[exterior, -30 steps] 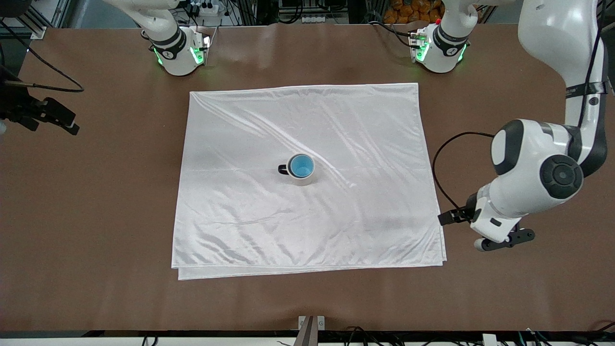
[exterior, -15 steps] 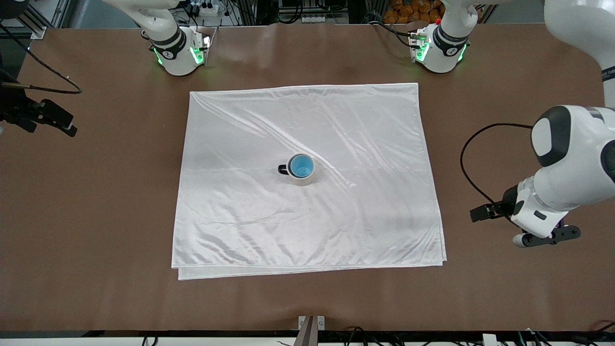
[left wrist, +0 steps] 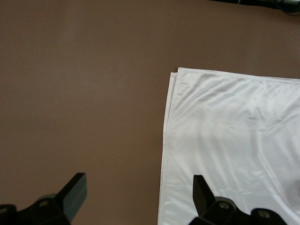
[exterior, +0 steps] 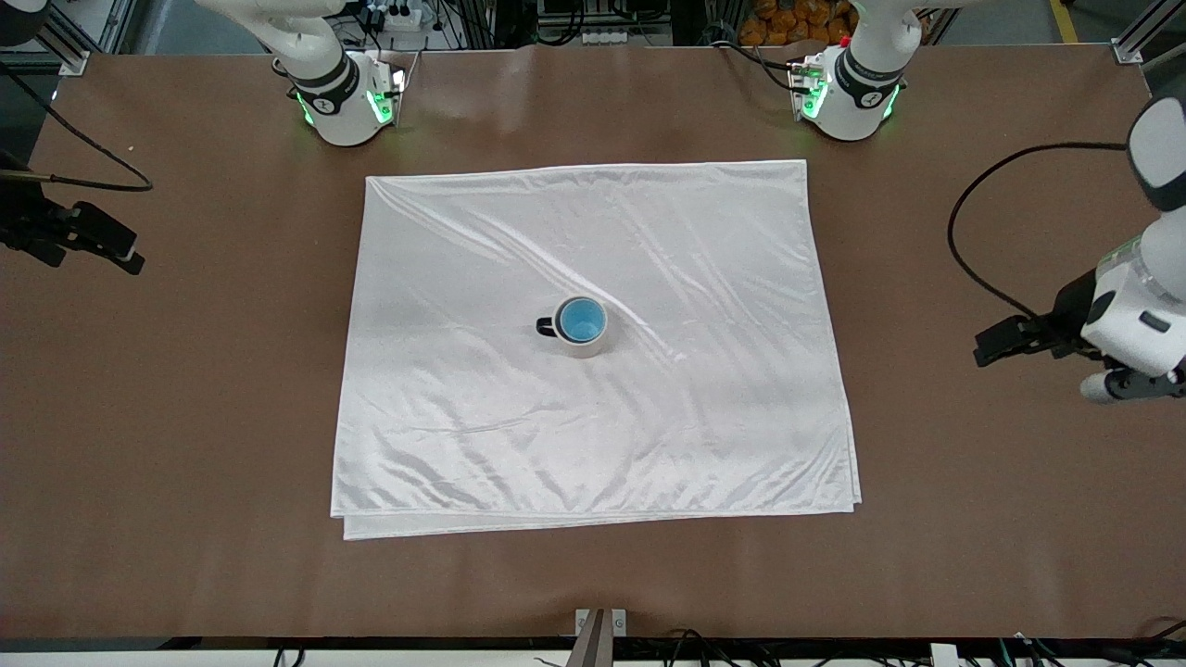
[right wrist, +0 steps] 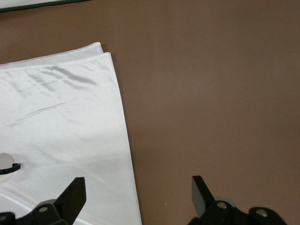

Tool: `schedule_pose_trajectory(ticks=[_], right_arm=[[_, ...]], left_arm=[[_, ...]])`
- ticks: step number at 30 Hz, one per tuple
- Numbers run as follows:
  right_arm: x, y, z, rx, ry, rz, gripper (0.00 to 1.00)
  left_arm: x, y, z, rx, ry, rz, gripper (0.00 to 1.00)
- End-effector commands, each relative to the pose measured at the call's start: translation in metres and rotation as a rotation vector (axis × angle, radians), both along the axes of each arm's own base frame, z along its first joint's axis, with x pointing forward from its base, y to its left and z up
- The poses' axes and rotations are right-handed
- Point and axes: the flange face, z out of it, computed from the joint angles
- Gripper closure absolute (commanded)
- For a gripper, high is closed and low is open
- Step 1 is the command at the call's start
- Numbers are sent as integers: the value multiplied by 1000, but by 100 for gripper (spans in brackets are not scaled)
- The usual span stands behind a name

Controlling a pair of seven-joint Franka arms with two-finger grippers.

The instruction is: Place blue cup into white mug on cloth

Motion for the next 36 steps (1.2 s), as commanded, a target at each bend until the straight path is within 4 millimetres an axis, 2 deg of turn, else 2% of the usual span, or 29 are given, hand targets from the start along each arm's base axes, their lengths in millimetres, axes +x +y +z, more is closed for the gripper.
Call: schedule_pose_trajectory(ticks=[1, 7, 10, 22, 30, 36], right_arm=[[5, -2, 5, 4, 7, -15, 0], [5, -3, 5, 4, 7, -18, 0], [5, -4, 5, 2, 9, -21, 0], [5, -8, 5, 1, 9, -24, 0], [5, -5, 3, 1, 10, -18, 0], [6, -7, 4, 1, 6, -22, 0]], left_arm=[[-52, 9, 31, -8, -22, -34, 0], [-89, 18, 61, 0, -52, -58, 0], [-97, 27, 75, 2, -70, -61, 0], [-133, 25, 112, 14, -57, -141, 0], [-137, 22, 113, 84, -35, -243, 0], [-138, 25, 120, 77, -43, -244, 0]])
